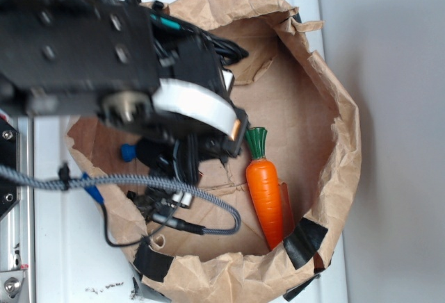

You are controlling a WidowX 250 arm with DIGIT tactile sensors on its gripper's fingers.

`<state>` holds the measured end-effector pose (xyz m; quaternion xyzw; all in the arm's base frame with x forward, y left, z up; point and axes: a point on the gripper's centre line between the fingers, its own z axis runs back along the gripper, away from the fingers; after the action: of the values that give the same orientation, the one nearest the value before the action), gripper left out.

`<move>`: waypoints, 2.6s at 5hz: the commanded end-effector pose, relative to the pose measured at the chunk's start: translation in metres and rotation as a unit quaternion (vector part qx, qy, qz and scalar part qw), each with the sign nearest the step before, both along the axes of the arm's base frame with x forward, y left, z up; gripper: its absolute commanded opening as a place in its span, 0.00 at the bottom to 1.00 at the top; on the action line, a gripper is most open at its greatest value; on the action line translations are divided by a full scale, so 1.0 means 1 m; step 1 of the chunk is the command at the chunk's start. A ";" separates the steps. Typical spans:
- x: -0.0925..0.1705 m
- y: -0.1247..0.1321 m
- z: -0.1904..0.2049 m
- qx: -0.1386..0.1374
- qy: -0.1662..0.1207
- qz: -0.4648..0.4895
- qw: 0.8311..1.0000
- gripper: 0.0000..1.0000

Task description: Grab the carrot.

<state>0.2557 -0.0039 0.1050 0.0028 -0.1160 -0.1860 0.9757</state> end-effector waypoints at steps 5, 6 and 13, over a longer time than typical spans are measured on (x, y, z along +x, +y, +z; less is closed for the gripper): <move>0.050 -0.010 -0.017 0.006 0.001 -0.027 1.000 1.00; 0.050 -0.010 -0.017 0.006 0.001 -0.027 1.000 1.00; 0.069 -0.034 -0.051 -0.068 0.000 -0.225 0.972 1.00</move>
<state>0.3175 -0.0280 0.0363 -0.1007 -0.1017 -0.3734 0.9166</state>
